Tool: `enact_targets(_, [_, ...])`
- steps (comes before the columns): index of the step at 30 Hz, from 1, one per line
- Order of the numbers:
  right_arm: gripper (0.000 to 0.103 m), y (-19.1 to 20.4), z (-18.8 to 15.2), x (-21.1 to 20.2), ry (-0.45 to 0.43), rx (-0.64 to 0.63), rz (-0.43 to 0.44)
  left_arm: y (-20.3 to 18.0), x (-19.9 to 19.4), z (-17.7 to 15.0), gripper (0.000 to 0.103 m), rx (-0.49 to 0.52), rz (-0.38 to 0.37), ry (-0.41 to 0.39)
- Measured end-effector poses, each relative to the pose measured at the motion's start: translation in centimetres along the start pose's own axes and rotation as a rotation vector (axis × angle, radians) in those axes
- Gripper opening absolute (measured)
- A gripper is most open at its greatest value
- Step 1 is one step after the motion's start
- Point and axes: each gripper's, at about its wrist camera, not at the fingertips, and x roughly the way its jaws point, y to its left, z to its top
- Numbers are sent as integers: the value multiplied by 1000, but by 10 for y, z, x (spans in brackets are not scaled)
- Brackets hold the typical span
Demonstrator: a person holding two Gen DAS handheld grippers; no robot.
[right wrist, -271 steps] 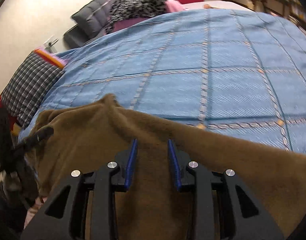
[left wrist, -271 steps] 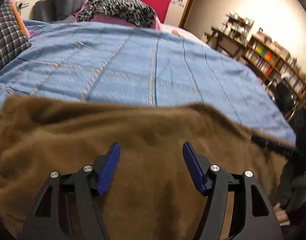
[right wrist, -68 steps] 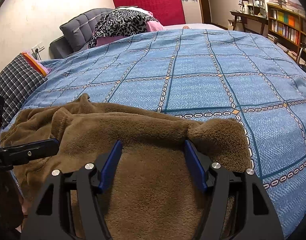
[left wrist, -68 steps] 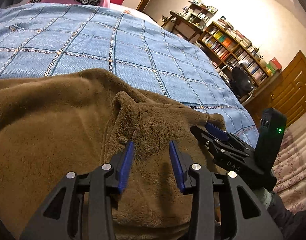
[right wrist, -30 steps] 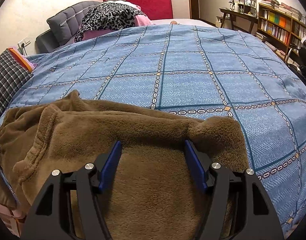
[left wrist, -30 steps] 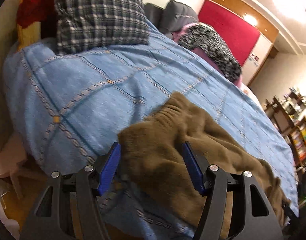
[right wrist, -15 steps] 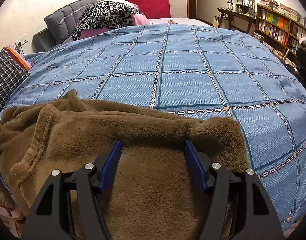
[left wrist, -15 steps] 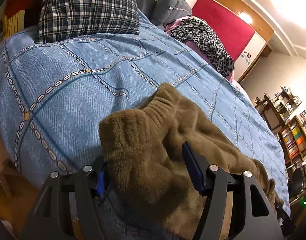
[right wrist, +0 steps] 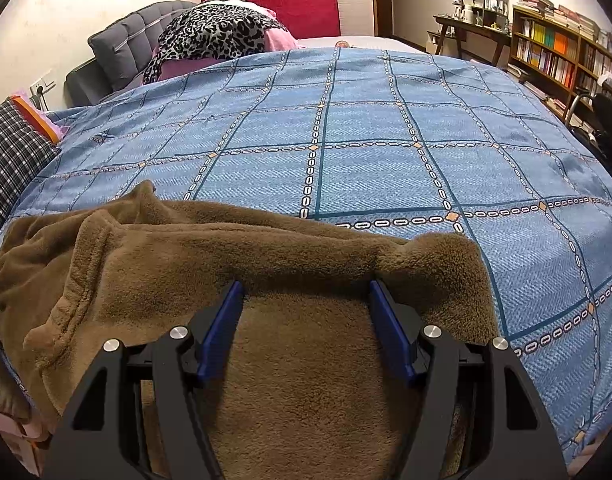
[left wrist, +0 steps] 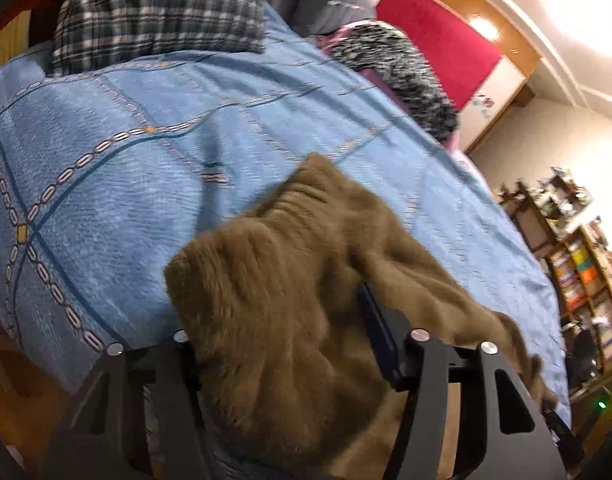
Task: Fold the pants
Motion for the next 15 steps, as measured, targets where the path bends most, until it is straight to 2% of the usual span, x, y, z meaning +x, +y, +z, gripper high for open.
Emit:
enact_targets(4, [67,-1,0,-1,-3,6,8,-16,1,-5,59,58,11,-14])
enact_targets(11, [67,-3,-2,-4,-10,15,21,1,23,-1,59,-25,-17,38])
enact_targets(13, [67,-2,-2,-4,-12,20,24,-2,20,2,39,-38,-23,41])
enact_targets(15, [67,-3,-2,-6,-16,24,28,-3,16,5,27,-51,-39,37])
